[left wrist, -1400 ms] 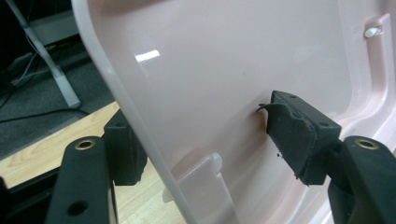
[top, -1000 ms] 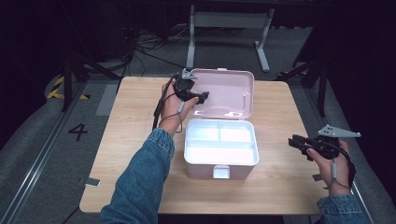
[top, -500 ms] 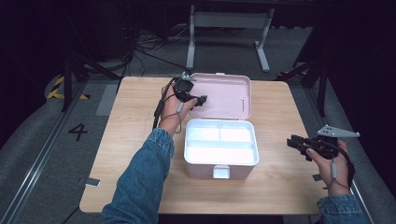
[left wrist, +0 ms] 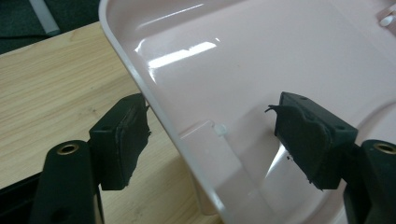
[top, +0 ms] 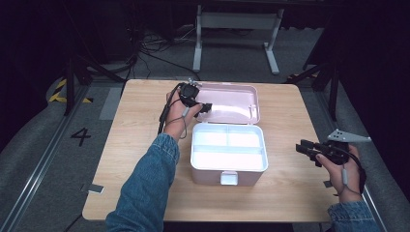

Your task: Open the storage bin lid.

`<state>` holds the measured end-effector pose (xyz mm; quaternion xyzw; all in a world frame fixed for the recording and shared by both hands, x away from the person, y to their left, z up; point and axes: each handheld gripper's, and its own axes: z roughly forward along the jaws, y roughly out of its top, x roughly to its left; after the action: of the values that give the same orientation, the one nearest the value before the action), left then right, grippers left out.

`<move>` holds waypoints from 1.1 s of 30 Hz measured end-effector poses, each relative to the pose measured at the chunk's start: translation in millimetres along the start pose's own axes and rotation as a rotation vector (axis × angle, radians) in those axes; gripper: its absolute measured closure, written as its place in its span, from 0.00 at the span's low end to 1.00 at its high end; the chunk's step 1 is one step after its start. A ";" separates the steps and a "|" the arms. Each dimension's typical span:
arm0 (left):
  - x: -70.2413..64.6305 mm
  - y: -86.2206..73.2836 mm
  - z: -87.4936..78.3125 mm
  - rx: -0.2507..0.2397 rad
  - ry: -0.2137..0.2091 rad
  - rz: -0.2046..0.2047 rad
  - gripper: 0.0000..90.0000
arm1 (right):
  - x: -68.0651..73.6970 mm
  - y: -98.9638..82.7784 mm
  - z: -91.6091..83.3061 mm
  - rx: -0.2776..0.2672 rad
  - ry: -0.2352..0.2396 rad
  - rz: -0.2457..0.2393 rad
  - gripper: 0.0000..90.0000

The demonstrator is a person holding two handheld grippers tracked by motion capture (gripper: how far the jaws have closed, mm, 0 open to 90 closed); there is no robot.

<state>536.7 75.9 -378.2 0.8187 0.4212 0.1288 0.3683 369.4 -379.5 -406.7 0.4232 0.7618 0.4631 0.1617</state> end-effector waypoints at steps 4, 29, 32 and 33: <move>-0.3 -0.7 -1.8 -0.008 -0.003 0.003 0.29 | -0.4 0.6 1.6 0.002 0.003 0.004 0.69; -32.5 -16.5 -119.4 -0.183 -0.023 0.157 0.28 | 12.8 50.1 37.3 -0.031 0.093 -0.073 0.58; -32.0 -26.1 -133.6 -0.180 -0.019 0.171 0.28 | 14.1 52.7 38.0 -0.030 0.098 -0.079 0.57; -31.2 -30.0 -139.3 -0.178 -0.017 0.171 0.28 | 14.2 52.9 37.9 -0.027 0.099 -0.081 0.56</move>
<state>427.1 131.6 -299.5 0.8170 0.3334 0.1895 0.4307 411.4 -335.4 -379.8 0.3665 0.7790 0.4867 0.1482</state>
